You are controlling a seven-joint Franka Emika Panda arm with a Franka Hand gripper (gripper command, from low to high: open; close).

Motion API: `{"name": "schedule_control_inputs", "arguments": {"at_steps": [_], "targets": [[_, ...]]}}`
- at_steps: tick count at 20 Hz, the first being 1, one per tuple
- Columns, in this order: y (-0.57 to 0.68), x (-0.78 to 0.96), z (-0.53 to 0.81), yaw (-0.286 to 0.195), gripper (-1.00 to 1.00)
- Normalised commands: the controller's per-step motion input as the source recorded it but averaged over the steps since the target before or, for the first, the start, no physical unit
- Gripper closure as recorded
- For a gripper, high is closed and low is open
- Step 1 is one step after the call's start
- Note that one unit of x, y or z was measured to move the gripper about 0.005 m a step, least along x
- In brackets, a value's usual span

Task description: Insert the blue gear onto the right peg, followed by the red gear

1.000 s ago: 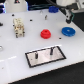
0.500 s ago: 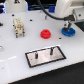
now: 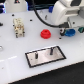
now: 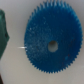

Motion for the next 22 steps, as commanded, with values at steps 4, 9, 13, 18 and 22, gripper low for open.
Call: {"name": "schedule_control_inputs", "arguments": {"at_steps": [4, 9, 13, 18, 22], "targets": [[0.02, -0.30, 0.00, 0.000, -1.00], [0.00, -0.41, 0.00, 0.000, -1.00], [-0.05, -0.32, -0.10, 0.000, 1.00], [-0.07, -0.29, -0.11, 0.000, 1.00], [-0.07, -0.27, -0.10, 0.000, 1.00]]}}
